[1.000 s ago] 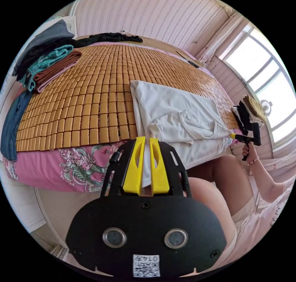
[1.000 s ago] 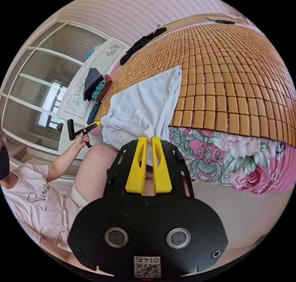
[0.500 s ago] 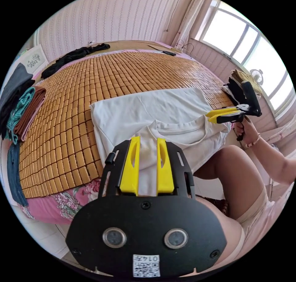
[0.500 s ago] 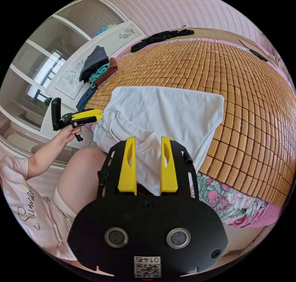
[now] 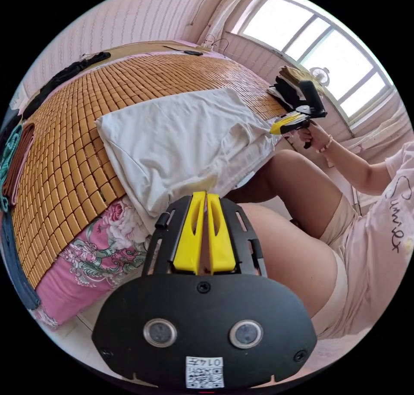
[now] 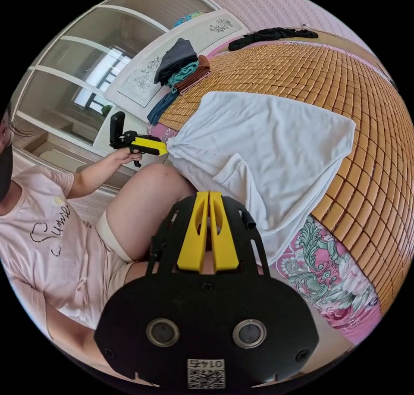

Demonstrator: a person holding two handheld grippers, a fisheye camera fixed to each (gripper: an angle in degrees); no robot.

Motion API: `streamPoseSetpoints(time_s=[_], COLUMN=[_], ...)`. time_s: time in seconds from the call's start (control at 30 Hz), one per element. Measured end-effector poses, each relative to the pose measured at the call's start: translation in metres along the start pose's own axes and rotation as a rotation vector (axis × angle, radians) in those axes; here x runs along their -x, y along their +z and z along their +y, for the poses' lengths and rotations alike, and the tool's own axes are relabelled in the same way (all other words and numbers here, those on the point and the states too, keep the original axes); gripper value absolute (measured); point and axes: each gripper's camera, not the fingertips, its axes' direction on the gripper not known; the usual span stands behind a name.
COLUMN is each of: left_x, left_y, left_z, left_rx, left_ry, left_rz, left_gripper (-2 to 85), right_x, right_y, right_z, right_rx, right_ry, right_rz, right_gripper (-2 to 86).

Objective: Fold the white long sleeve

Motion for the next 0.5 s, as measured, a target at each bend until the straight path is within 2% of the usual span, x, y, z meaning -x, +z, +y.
streamPoseSetpoints(time_s=[0.1, 0.2, 0.27, 0.37, 0.43, 0.5], left_x=[-0.004, -0.006, -0.010, -0.008, -0.001, 0.007], left_y=[0.004, -0.004, -0.013, -0.015, -0.013, -0.014], left_z=[0.008, 0.000, -0.010, -0.035, -0.047, -0.050], left_rx=[0.031, -0.016, -0.083, -0.078, -0.077, -0.085], left_ry=[-0.002, -0.026, -0.014, 0.014, 0.010, -0.002], left_rz=[-0.052, -0.040, -0.068, -0.112, -0.112, -0.109], left_gripper=[-1.0, -1.0, -1.0, -1.0, -1.0, -1.0], right_x=[0.001, -0.010, -0.023, -0.040, -0.036, -0.030], right_y=[-0.005, -0.004, 0.002, 0.014, 0.023, 0.029], right_z=[-0.010, -0.029, -0.042, -0.055, -0.054, -0.046], right_rx=[-0.078, -0.123, -0.096, 0.019, 0.173, 0.306], right_ry=[0.029, 0.084, 0.096, 0.041, -0.054, -0.096], right_rz=[0.163, 0.244, 0.205, -0.027, -0.158, -0.167], right_gripper=[4.4, 9.0, 7.5, 2.1, 0.0, -0.3])
